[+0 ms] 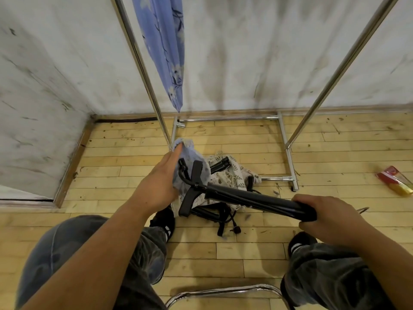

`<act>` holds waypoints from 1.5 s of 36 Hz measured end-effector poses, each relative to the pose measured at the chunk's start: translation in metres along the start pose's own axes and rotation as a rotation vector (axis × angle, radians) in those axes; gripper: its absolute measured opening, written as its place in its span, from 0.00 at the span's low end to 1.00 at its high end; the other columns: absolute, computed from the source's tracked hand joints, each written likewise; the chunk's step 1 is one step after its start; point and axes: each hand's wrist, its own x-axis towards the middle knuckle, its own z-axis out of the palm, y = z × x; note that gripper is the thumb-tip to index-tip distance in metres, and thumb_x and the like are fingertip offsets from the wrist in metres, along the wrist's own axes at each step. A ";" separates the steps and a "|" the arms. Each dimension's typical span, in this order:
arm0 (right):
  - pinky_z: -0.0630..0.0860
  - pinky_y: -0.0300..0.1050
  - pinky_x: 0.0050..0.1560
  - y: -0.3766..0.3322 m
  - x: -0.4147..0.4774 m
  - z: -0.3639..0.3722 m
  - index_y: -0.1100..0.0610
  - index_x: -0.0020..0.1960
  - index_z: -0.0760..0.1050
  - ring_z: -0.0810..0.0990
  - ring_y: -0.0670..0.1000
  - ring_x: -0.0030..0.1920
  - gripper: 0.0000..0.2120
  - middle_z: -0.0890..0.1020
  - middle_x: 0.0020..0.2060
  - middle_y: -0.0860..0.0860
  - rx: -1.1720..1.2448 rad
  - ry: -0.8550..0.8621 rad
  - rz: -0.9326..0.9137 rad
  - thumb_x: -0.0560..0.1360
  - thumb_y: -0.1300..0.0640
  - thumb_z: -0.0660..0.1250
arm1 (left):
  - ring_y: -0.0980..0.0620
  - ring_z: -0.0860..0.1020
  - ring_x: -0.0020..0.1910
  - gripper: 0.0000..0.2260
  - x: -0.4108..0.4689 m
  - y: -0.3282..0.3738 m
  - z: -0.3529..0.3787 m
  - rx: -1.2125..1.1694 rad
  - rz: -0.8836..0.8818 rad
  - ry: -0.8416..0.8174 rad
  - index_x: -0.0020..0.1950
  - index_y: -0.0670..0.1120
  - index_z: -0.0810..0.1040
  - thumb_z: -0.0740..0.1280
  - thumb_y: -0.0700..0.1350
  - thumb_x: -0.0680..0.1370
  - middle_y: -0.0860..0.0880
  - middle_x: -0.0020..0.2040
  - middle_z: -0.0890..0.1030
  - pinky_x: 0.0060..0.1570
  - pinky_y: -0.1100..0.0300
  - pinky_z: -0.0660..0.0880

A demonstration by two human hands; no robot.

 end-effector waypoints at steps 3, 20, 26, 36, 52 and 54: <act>0.71 0.33 0.38 0.000 0.001 0.001 0.32 0.56 0.69 0.77 0.41 0.38 0.17 0.79 0.38 0.39 -0.028 0.008 -0.011 0.75 0.49 0.70 | 0.46 0.72 0.69 0.50 0.000 0.004 0.000 0.059 0.044 0.000 0.83 0.62 0.40 0.72 0.40 0.76 0.55 0.79 0.59 0.49 0.45 0.80; 0.72 0.39 0.37 -0.011 0.006 -0.006 0.33 0.66 0.69 0.73 0.39 0.38 0.20 0.75 0.39 0.36 -0.026 0.103 0.111 0.77 0.46 0.67 | 0.52 0.61 0.78 0.47 -0.002 0.026 0.006 0.165 0.110 -0.146 0.84 0.58 0.42 0.69 0.36 0.77 0.59 0.82 0.56 0.58 0.49 0.79; 0.68 0.38 0.35 -0.013 0.011 -0.004 0.33 0.67 0.70 0.74 0.39 0.38 0.20 0.77 0.40 0.37 -0.012 0.134 0.123 0.76 0.45 0.67 | 0.50 0.64 0.71 0.51 0.000 0.031 0.013 0.142 0.051 -0.136 0.82 0.62 0.39 0.72 0.37 0.75 0.59 0.78 0.58 0.55 0.48 0.78; 0.73 0.41 0.40 -0.024 0.016 -0.001 0.36 0.67 0.69 0.73 0.40 0.37 0.19 0.74 0.38 0.38 0.009 0.123 0.115 0.77 0.45 0.66 | 0.49 0.61 0.59 0.49 0.008 0.044 0.025 0.129 -0.043 -0.053 0.83 0.59 0.40 0.67 0.31 0.75 0.57 0.76 0.59 0.56 0.52 0.67; 0.68 0.39 0.38 -0.039 0.024 0.005 0.38 0.65 0.69 0.73 0.38 0.38 0.18 0.75 0.40 0.38 0.053 0.127 0.009 0.77 0.43 0.65 | 0.47 0.63 0.56 0.41 0.024 0.065 0.040 0.126 -0.115 -0.044 0.85 0.51 0.46 0.66 0.35 0.79 0.52 0.75 0.64 0.56 0.53 0.66; 0.69 0.39 0.37 -0.039 0.024 0.005 0.38 0.66 0.69 0.73 0.39 0.38 0.18 0.75 0.40 0.38 0.053 0.127 0.003 0.77 0.44 0.65 | 0.48 0.63 0.55 0.40 0.025 0.068 0.042 0.103 -0.108 -0.068 0.85 0.52 0.45 0.66 0.38 0.81 0.51 0.74 0.65 0.57 0.50 0.67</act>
